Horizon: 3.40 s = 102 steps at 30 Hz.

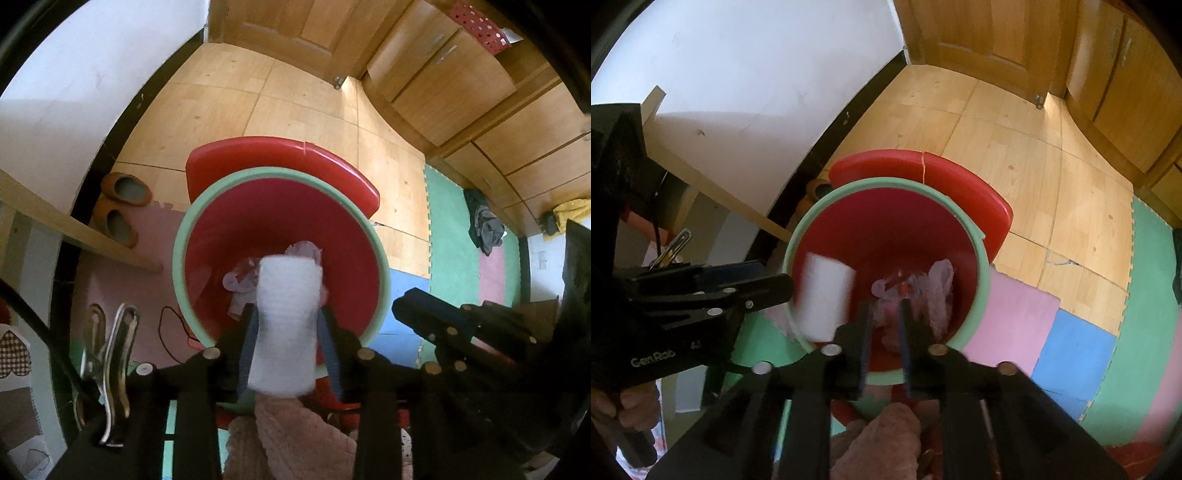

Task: Collect trash
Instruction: 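Open both grippers to drop the wipe and napkin into the bucket, then move both grippers back from the bucket over the bed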

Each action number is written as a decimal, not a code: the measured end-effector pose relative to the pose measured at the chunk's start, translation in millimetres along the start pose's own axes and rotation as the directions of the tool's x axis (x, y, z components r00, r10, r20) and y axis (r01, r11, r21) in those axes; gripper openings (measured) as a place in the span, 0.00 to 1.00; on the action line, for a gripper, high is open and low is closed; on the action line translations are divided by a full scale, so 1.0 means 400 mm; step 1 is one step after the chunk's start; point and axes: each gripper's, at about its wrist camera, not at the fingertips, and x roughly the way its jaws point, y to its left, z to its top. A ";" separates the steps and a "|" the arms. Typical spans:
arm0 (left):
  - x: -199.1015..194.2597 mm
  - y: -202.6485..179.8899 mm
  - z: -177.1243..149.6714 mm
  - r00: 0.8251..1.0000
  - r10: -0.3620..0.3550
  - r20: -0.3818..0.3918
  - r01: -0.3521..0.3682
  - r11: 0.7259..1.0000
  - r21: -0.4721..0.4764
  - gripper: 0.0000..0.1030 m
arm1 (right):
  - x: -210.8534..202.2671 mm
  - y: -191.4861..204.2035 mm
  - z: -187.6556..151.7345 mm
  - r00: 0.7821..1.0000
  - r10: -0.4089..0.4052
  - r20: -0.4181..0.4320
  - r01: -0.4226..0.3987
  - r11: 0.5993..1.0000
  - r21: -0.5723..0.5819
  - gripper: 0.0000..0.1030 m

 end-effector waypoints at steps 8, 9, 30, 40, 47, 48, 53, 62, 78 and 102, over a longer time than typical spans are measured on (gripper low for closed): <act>-0.014 -0.002 -0.003 1.000 0.019 -0.002 -0.019 1.000 -0.004 0.40 | -0.008 0.002 0.005 1.000 -0.011 -0.001 0.011 1.000 0.002 0.27; -0.016 -0.002 -0.003 1.000 0.020 -0.003 -0.020 1.000 -0.004 0.40 | -0.011 0.002 0.005 1.000 -0.010 0.000 0.010 1.000 0.003 0.27; -0.157 0.007 -0.033 0.999 0.017 0.049 -0.016 0.999 -0.028 0.40 | -0.136 0.059 0.015 0.998 -0.012 0.055 0.014 0.999 -0.038 0.33; -0.263 0.024 -0.067 0.995 0.018 0.101 -0.014 0.999 -0.044 0.40 | -0.217 0.141 0.029 0.994 0.013 0.109 -0.004 0.996 -0.088 0.33; -0.344 0.057 -0.087 0.988 0.029 0.149 -0.018 0.997 -0.077 0.40 | -0.288 0.219 0.040 0.986 0.051 0.158 -0.027 0.989 -0.148 0.33; -0.359 0.065 -0.092 0.987 0.029 0.158 -0.016 0.996 -0.086 0.40 | -0.295 0.229 0.039 0.985 0.057 0.164 -0.031 0.987 -0.157 0.33; -0.425 0.102 -0.114 0.980 0.044 0.195 -0.020 0.992 -0.123 0.40 | -0.335 0.289 0.049 0.977 0.095 0.191 -0.055 0.977 -0.208 0.33; -0.541 0.163 -0.174 0.965 0.072 0.253 -0.017 0.977 -0.213 0.40 | -0.385 0.403 0.050 0.963 0.169 0.211 -0.100 0.948 -0.302 0.33; -0.737 0.320 -0.315 0.922 0.192 0.336 -0.046 0.916 -0.398 0.41 | -0.426 0.641 0.016 0.939 0.298 0.171 -0.185 0.858 -0.479 0.33; -0.965 0.580 -0.685 0.838 0.453 0.306 -0.098 0.675 -0.731 0.41 | -0.428 1.050 -0.149 0.883 0.469 -0.028 -0.345 0.608 -0.715 0.34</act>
